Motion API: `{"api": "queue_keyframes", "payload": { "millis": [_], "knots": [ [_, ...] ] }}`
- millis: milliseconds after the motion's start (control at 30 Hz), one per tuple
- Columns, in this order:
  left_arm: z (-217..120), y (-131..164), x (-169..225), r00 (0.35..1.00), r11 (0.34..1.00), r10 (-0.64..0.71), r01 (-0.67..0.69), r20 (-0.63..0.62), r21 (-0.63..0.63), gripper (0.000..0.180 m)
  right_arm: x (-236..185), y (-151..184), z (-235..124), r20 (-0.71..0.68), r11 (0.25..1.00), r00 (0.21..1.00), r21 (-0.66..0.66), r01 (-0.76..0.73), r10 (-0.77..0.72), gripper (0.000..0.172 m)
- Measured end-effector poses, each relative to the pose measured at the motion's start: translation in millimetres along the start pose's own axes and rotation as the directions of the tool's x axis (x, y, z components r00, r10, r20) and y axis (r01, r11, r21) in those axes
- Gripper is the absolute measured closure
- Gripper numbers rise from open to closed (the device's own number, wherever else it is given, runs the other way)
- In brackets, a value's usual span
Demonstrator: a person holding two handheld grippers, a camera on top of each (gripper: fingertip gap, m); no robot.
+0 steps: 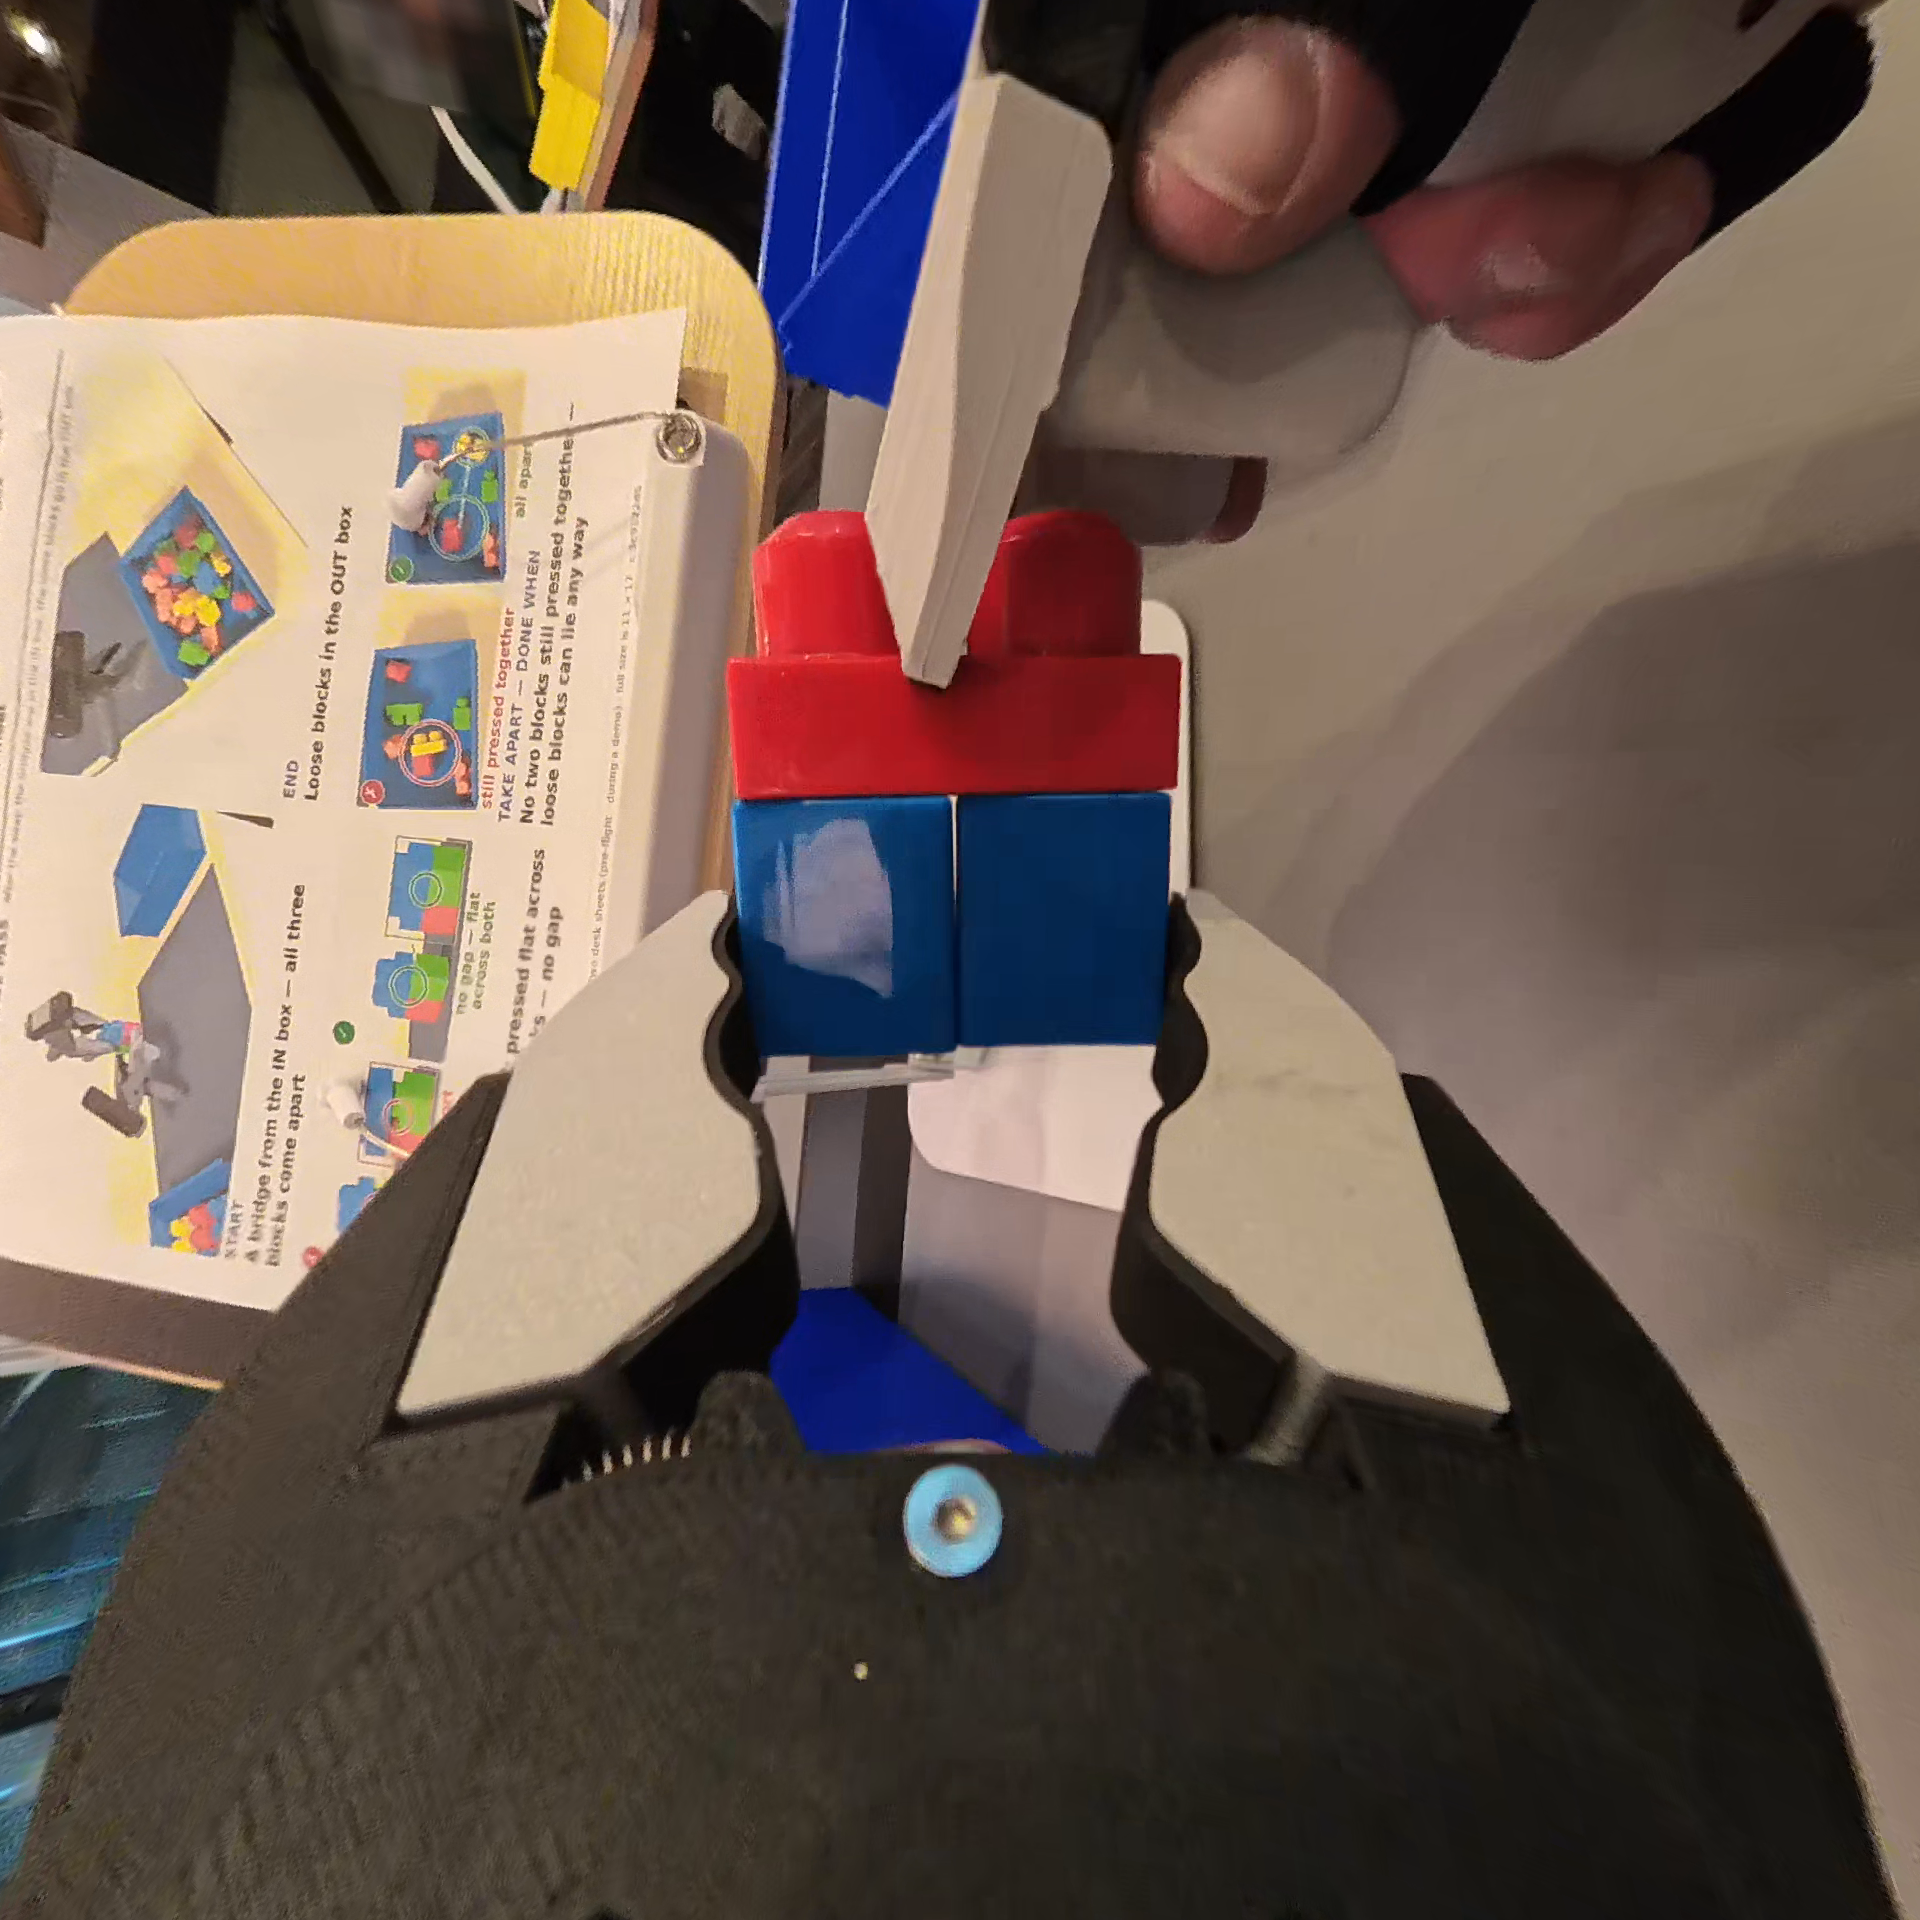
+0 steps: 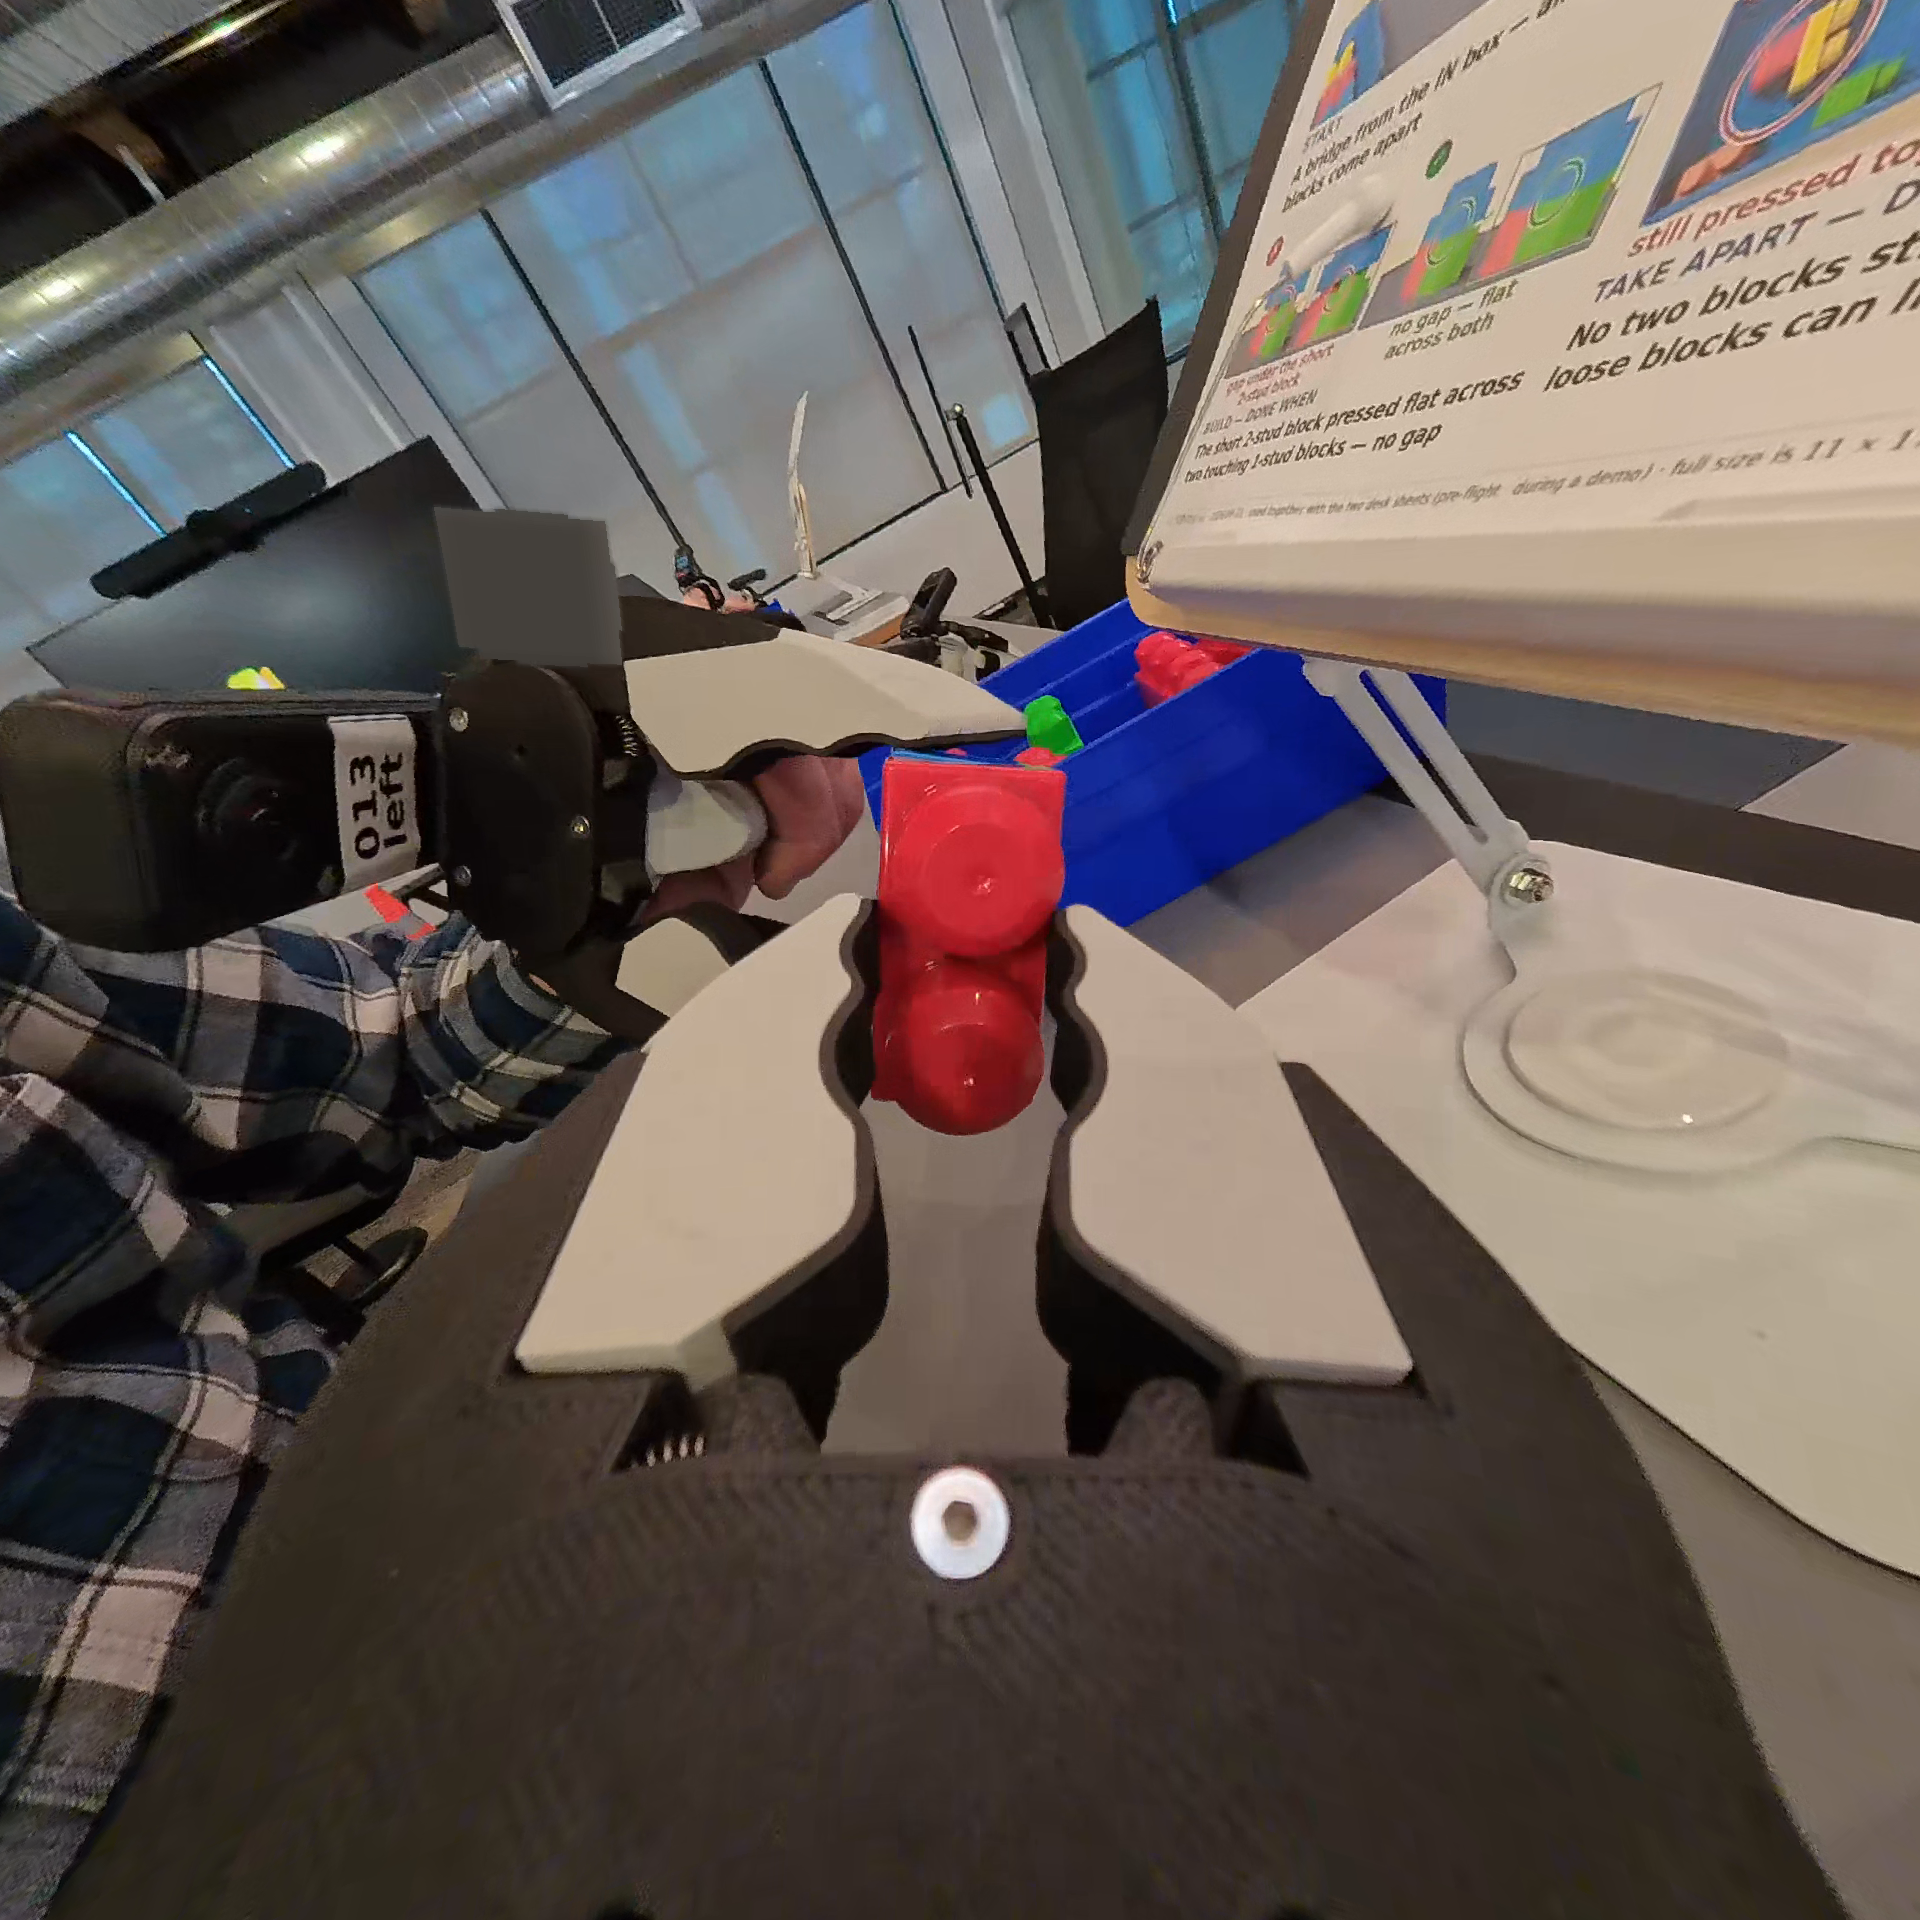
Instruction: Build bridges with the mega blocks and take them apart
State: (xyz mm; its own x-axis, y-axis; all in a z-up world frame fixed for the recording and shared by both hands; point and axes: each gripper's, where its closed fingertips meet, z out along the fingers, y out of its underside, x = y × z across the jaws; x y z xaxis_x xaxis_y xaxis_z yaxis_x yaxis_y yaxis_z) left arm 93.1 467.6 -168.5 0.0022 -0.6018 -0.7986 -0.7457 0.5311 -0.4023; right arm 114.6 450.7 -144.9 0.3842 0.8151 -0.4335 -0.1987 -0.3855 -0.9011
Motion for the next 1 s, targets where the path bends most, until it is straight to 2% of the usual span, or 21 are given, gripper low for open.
{"api": "queue_keyframes", "payload": {
  "millis": [267,367,433,533,733,800,867,1000],
  "knots": [
    [-9,-16,-6,0.995,0.982,-0.099,0.101,-0.019,0.162,0.104,-5,-8,-4,0.113,0.990,0.987,0.070,-0.119,0.110,0.141],
    [-10,-19,-10,0.986,0.964,-0.164,0.168,-0.036,0.204,0.087,-7,-10,-6,0.180,0.980,0.971,0.089,-0.178,0.160,0.142],
    [-10,-21,-13,0.986,0.956,-0.165,0.164,-0.017,0.241,0.080,-11,-11,-6,0.230,0.971,0.954,0.091,-0.220,0.194,0.144],
    [-13,-29,-7,0.990,0.943,-0.130,0.138,-0.047,0.304,0.095,-13,-10,-7,0.274,0.962,0.934,0.085,-0.261,0.229,0.145],
    [-16,-36,-5,0.988,0.907,-0.131,0.150,-0.076,0.394,0.095,-15,-9,-8,0.323,0.952,0.909,0.065,-0.301,0.265,0.147],
    [-16,-31,-8,0.991,0.913,-0.123,0.136,-0.060,0.384,0.094,-18,-13,-11,0.354,0.946,0.897,0.082,-0.313,0.266,0.154],
    [-21,-32,-8,0.996,0.904,-0.081,0.092,-0.043,0.417,0.100,-20,-12,-11,0.371,0.943,0.886,0.070,-0.327,0.280,0.154],
    [-20,-29,-8,0.998,0.923,-0.046,0.061,-0.047,0.381,0.103,-18,-10,-10,0.369,0.939,0.882,0.064,-0.337,0.292,0.155]
  ]
}}
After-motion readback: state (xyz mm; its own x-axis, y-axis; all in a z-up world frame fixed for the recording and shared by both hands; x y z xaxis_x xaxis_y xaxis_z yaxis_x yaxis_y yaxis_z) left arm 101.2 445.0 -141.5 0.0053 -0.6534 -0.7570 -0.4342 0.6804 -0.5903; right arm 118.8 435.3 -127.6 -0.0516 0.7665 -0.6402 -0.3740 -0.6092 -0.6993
